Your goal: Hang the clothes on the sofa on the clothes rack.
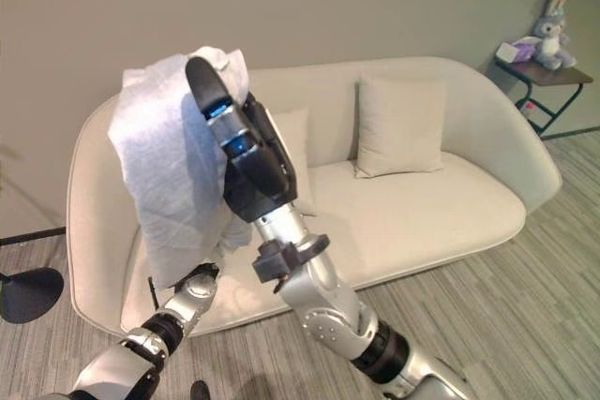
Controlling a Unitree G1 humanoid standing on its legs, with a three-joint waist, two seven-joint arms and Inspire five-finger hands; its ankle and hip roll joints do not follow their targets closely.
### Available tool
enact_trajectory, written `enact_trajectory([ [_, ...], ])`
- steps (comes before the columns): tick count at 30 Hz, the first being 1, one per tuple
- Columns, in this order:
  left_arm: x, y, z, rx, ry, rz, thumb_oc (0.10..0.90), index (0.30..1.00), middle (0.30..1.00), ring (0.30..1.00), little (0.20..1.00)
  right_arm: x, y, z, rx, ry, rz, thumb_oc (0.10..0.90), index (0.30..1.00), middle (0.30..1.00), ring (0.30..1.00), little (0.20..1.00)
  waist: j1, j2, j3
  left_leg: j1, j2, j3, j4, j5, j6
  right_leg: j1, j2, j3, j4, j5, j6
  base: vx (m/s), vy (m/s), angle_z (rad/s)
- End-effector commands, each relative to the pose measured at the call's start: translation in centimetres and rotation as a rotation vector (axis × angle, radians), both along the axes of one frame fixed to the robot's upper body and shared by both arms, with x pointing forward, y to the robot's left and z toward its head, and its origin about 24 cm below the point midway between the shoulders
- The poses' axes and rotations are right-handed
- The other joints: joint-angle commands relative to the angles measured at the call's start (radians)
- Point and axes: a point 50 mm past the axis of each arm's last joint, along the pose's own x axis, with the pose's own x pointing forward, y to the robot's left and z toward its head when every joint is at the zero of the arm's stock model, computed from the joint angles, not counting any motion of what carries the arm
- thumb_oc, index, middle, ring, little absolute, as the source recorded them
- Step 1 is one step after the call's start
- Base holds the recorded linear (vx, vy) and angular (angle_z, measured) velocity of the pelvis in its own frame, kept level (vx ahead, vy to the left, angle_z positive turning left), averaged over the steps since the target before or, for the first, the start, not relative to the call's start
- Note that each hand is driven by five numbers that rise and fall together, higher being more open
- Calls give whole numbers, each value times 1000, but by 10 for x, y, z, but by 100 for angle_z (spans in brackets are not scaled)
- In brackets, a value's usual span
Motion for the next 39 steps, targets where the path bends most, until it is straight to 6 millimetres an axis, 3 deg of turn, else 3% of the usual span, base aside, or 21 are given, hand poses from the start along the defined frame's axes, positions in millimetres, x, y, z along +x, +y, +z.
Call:
enact_trajectory([
  [1, 33, -29, 44, -59, -190, -101, 400, 300, 300, 300, 300, -14, -5, 48, 210, -237, 18, 400, 300, 300, 300, 300, 12, -11, -111, 30, -3, -9, 3, -137, 7, -86, 73, 30, 60, 0, -52, -9, -29, -5],
  [6, 32, -32, 48, -137, -211, -103, 400, 300, 300, 300, 300, -10, -10, 42, 216, -194, -13, 400, 300, 300, 300, 300, 16, -12, -110, 32, -2, -17, 3, -136, 7, -82, 76, 26, 62, -3, -55, -13, -28, 0],
  [12, 28, -22, 62, -208, -331, -59, 400, 300, 300, 300, 300, -6, -25, 30, 228, -132, -55, 400, 300, 300, 300, 300, 39, -17, -111, 30, 0, -37, 3, -130, 2, -71, 82, 3, 72, -18, -60, -27, -39, 8],
  [18, 18, 9, 95, -202, -549, 1, 400, 300, 300, 300, 300, -1, -43, 7, 267, -23, -89, 400, 300, 300, 300, 300, 81, -29, -108, 21, 8, -75, 3, -106, -7, -63, 97, -40, 113, -57, -76, -52, -64, 26],
  [21, 9, 37, 117, -136, -671, 31, 400, 300, 300, 300, 300, 2, -52, -6, 298, 39, -123, 400, 300, 300, 300, 300, 115, -34, -97, 0, 15, -102, 3, -76, -24, -63, 114, -72, 137, -84, -90, -108, -103, 26],
  [23, 7, 42, 122, -111, -690, 23, 400, 300, 300, 300, 300, 3, -54, -9, 306, 55, -132, 400, 300, 300, 300, 300, 123, -34, -95, -8, 17, -109, 3, -66, -30, -63, 119, -81, 139, -89, -94, -115, -104, 39],
  [27, -10, 69, 143, 4, -777, -53, 400, 300, 300, 300, 300, 6, -66, -19, 313, 84, -188, 400, 300, 300, 300, 300, 168, -18, -73, -49, 26, -155, 3, -15, -56, -59, 154, -118, 120, -93, -115, -118, -98, 26],
  [30, -18, 77, 152, 45, -807, -84, 400, 300, 300, 300, 300, 7, -69, -21, 297, 86, -209, 400, 300, 300, 300, 300, 183, -6, -59, -68, 29, -175, 3, 7, -66, -57, 167, -131, 107, -91, -119, -86, -46, 32],
  [32, -28, 83, 165, 79, -866, -116, 400, 300, 300, 300, 300, 12, -72, -24, 265, 87, -240, 400, 300, 300, 300, 300, 218, 14, -15, -112, 24, -192, 18, 47, -89, -60, 174, -158, 91, -79, -126, -275, -27, 27],
  [36, -39, 85, 171, 90, -889, -155, 400, 300, 300, 300, 300, 17, -71, -28, 237, 104, -252, 400, 300, 300, 300, 300, 242, 17, 8, -118, 2, -194, 69, 6, -78, -69, 147, -205, 60, -47, -117, -206, 22, 57],
  [38, -51, 90, 175, 107, -914, -170, 400, 300, 300, 300, 300, 16, -66, -33, 160, 104, -219, 400, 300, 300, 300, 300, 240, -3, 9, -78, 15, -165, 150, -108, -48, -92, 96, -235, 26, 7, -102, -168, 75, 76],
  [39, -51, 90, 175, 107, -914, -170, 400, 300, 300, 300, 300, 16, -66, -33, 160, 104, -219, 400, 300, 300, 300, 300, 240, -2, 8, -81, 14, -166, 151, -106, -47, -93, 96, -236, 24, 10, -102, -154, 138, 35],
])
